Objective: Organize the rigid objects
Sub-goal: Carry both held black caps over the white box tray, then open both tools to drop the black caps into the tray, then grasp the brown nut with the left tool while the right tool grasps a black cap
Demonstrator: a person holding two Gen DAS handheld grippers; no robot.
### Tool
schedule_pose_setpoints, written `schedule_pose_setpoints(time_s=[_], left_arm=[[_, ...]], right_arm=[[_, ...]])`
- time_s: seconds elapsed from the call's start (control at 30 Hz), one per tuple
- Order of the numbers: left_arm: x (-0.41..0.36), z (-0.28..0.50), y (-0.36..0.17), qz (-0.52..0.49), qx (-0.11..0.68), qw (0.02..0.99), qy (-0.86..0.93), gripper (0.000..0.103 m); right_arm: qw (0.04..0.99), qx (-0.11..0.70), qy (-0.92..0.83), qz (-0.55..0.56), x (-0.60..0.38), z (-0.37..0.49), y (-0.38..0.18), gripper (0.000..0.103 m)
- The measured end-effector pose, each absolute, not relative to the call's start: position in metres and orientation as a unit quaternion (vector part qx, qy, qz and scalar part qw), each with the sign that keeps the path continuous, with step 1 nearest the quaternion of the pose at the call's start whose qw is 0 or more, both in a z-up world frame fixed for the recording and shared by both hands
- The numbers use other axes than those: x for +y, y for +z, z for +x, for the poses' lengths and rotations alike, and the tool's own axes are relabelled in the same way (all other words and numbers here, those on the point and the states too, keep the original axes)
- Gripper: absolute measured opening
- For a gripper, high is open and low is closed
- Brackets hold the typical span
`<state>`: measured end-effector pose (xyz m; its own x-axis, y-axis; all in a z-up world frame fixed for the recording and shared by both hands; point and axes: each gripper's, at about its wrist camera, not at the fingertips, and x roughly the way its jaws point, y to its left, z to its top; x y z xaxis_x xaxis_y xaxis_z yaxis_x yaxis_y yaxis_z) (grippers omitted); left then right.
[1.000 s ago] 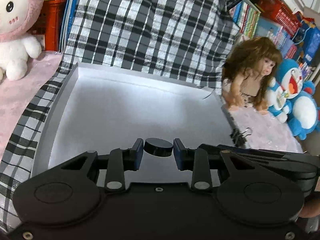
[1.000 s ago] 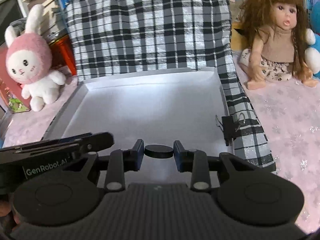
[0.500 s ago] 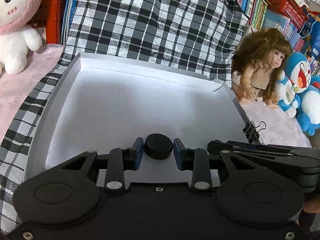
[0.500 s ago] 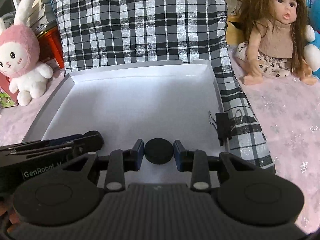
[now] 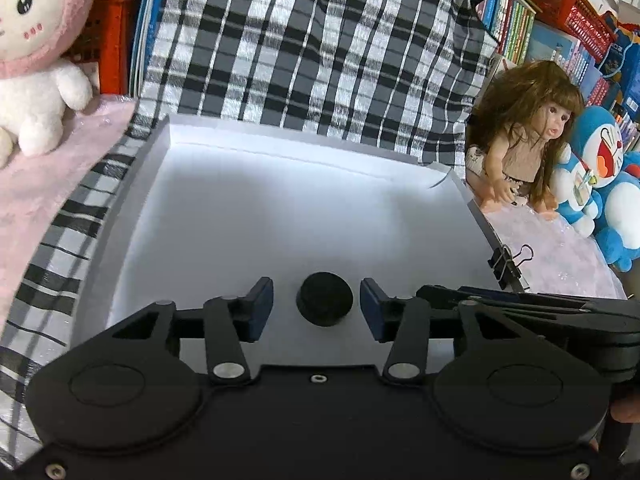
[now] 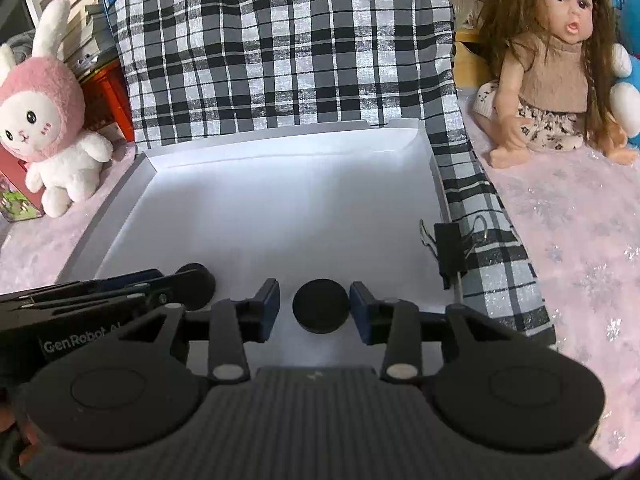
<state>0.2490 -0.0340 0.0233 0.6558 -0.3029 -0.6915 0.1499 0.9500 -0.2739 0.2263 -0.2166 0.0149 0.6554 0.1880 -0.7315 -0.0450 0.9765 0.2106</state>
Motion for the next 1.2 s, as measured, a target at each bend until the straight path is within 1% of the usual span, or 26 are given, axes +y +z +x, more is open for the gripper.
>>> schedule_pose_setpoints(time_s=[0.07, 0.1, 0.17, 0.33, 0.53, 0.67, 0.77, 1.07, 1.2], left_arm=[[-0.032, 0.244, 0.029, -0.092, 0.389, 0.908, -0.129, 0.055], [-0.030, 0.241, 0.032, -0.091, 0.383, 0.910, -0.131, 0.060], [-0.026, 0.234, 0.038, -0.091, 0.373, 0.914, -0.133, 0.066], [-0.015, 0.209, 0.050, -0.096, 0.352, 0.920, -0.143, 0.075], [-0.002, 0.168, 0.059, -0.098, 0.317, 0.931, -0.151, 0.078], [0.002, 0.134, 0.058, -0.090, 0.293, 0.940, -0.150, 0.078], [0.006, 0.111, 0.053, -0.091, 0.277, 0.945, -0.149, 0.081], [0.017, 0.051, 0.030, -0.110, 0.258, 0.951, -0.131, 0.082], [0.021, 0.028, 0.021, -0.102, 0.253, 0.954, -0.120, 0.082]], right_arm=[[0.909, 0.404, 0.063, 0.084, -0.216, 0.222, 0.017, 0.058], [0.910, 0.401, 0.063, 0.081, -0.216, 0.220, 0.019, 0.060], [0.914, 0.391, 0.067, 0.081, -0.217, 0.213, 0.024, 0.064], [0.928, 0.358, 0.078, 0.066, -0.218, 0.186, 0.039, 0.073], [0.947, 0.308, 0.079, 0.041, -0.216, 0.142, 0.049, 0.080], [0.956, 0.279, 0.083, 0.035, -0.214, 0.110, 0.048, 0.081], [0.961, 0.261, 0.085, 0.025, -0.210, 0.088, 0.043, 0.082], [0.969, 0.231, 0.084, 0.002, -0.198, 0.034, 0.023, 0.084], [0.972, 0.220, 0.081, 0.002, -0.197, 0.012, 0.016, 0.084]])
